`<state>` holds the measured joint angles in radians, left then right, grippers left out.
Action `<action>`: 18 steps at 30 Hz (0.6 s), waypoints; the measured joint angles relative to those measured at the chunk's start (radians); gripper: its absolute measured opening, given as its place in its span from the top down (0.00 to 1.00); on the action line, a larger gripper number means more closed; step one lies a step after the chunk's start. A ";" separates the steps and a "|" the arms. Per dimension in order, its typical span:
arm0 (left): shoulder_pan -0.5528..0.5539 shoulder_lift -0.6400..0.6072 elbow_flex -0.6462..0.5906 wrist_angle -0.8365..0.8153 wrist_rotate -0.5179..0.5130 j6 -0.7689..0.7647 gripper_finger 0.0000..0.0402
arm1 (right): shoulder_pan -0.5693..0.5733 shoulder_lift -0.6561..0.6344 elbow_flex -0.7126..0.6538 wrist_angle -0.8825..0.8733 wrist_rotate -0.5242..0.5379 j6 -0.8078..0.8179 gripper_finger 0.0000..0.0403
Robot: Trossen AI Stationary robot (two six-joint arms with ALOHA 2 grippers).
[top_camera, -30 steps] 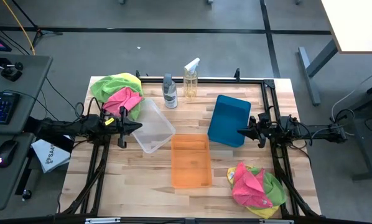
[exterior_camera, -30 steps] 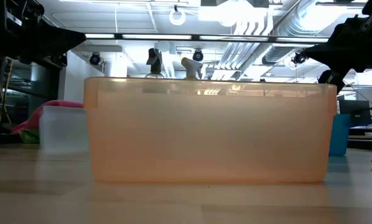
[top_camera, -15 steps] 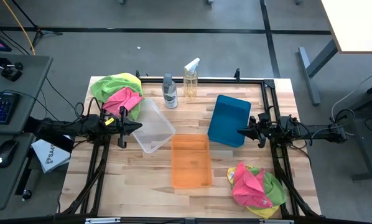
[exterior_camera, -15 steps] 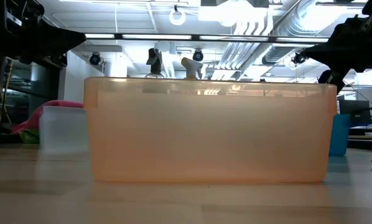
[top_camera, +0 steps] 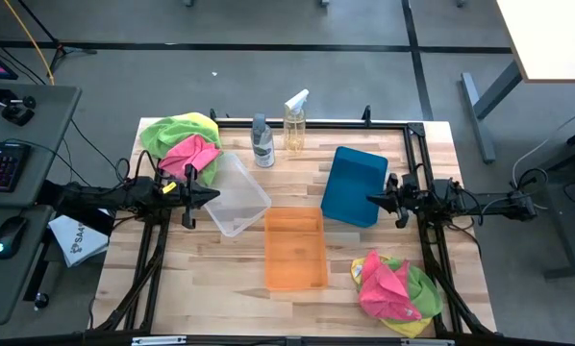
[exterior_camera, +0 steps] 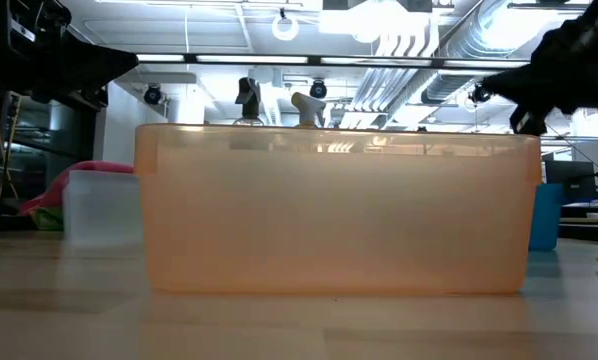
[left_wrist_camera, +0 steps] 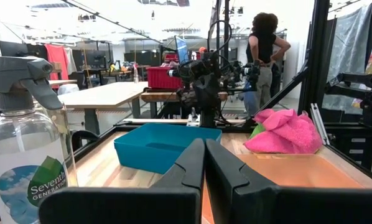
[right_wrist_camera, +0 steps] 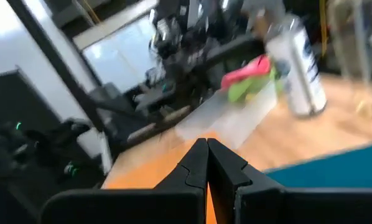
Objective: Sort microfiber towel by color & place in baskets
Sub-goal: Put the pink microfiber towel into the blue bin
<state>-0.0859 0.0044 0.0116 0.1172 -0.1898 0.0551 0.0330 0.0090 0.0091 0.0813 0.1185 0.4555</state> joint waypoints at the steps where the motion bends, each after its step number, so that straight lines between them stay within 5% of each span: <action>1: 0.000 0.000 0.000 0.000 0.000 0.000 1.00 | 0.000 0.002 0.000 0.059 0.043 0.037 1.00; 6: 0.000 0.000 0.000 -0.001 0.000 0.000 1.00 | 0.000 0.003 0.012 0.451 0.462 0.414 1.00; 10: 0.000 0.000 0.000 -0.001 0.000 0.000 1.00 | -0.001 0.005 0.037 0.647 0.676 0.333 1.00; 12: 0.000 0.000 0.000 0.000 0.000 0.000 1.00 | -0.001 0.024 0.067 0.694 0.595 0.298 1.00; 14: 0.000 0.000 0.000 -0.001 0.000 0.000 1.00 | 0.000 0.071 0.120 0.673 0.392 0.298 1.00; 18: 0.000 0.000 0.000 0.000 0.000 0.000 1.00 | 0.007 0.248 0.297 0.412 0.017 0.426 1.00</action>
<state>-0.0860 0.0044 0.0116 0.1167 -0.1898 0.0553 0.0395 0.2574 0.3061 0.4936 0.1353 0.8817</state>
